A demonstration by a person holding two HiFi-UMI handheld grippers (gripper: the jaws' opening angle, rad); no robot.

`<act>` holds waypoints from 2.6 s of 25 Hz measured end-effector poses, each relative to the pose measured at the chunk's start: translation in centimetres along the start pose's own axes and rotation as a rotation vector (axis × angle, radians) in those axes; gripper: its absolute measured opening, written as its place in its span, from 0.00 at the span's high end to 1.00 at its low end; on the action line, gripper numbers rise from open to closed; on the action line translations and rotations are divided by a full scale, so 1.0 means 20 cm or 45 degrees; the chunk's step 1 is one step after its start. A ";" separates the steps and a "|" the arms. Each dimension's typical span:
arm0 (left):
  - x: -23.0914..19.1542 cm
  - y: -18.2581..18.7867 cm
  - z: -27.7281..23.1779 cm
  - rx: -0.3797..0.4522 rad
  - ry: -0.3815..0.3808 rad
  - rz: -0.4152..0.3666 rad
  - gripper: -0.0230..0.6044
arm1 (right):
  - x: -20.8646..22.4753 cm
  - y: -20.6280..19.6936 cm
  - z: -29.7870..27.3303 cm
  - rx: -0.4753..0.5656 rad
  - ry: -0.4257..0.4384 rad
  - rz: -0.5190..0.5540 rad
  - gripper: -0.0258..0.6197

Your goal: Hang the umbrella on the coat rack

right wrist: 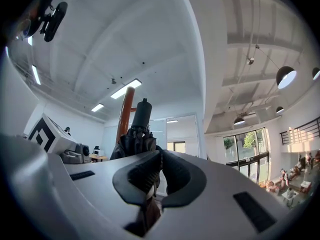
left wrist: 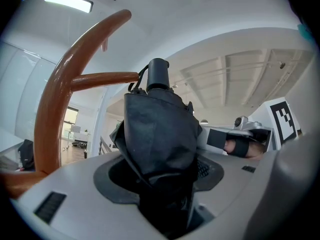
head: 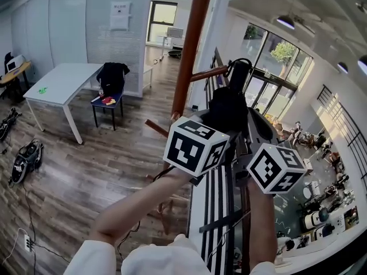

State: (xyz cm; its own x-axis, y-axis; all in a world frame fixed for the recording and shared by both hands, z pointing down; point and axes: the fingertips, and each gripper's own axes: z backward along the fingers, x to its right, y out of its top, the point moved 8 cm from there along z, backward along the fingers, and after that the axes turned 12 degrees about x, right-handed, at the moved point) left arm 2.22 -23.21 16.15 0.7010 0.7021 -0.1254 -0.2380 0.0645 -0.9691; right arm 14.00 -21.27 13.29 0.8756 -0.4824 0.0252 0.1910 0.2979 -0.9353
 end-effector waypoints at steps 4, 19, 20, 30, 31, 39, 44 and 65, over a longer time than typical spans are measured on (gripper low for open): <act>-0.03 0.02 0.04 0.019 0.018 0.003 0.53 | -0.04 0.01 -0.03 0.001 0.024 0.009 0.90; -0.10 0.02 0.16 0.053 0.054 0.030 0.53 | -0.17 -0.04 -0.07 -0.006 0.059 0.008 0.90; -0.10 0.01 0.16 0.052 0.052 0.032 0.54 | -0.17 -0.04 -0.07 -0.006 0.058 0.007 0.90; -0.08 -0.01 0.22 0.070 0.059 0.075 0.54 | -0.21 -0.04 -0.03 -0.026 0.074 0.017 0.90; -0.07 -0.01 0.22 0.069 0.060 0.078 0.54 | -0.21 -0.04 -0.03 -0.029 0.075 0.014 0.90; -0.10 -0.05 0.29 0.059 0.090 0.077 0.54 | -0.26 -0.10 -0.02 -0.053 0.097 -0.011 0.90; -0.11 -0.11 0.31 0.046 0.105 0.079 0.54 | -0.26 -0.16 -0.01 -0.074 0.108 -0.027 0.90; -0.14 -0.30 0.39 0.007 0.160 0.107 0.54 | -0.26 -0.36 0.04 -0.155 0.135 -0.102 0.90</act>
State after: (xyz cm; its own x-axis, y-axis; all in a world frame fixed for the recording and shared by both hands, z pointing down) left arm -3.51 -20.07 23.99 0.7572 0.6107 -0.2319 -0.3026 0.0133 -0.9530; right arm 8.42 -20.23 20.15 0.8068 -0.5867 0.0697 0.1973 0.1563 -0.9678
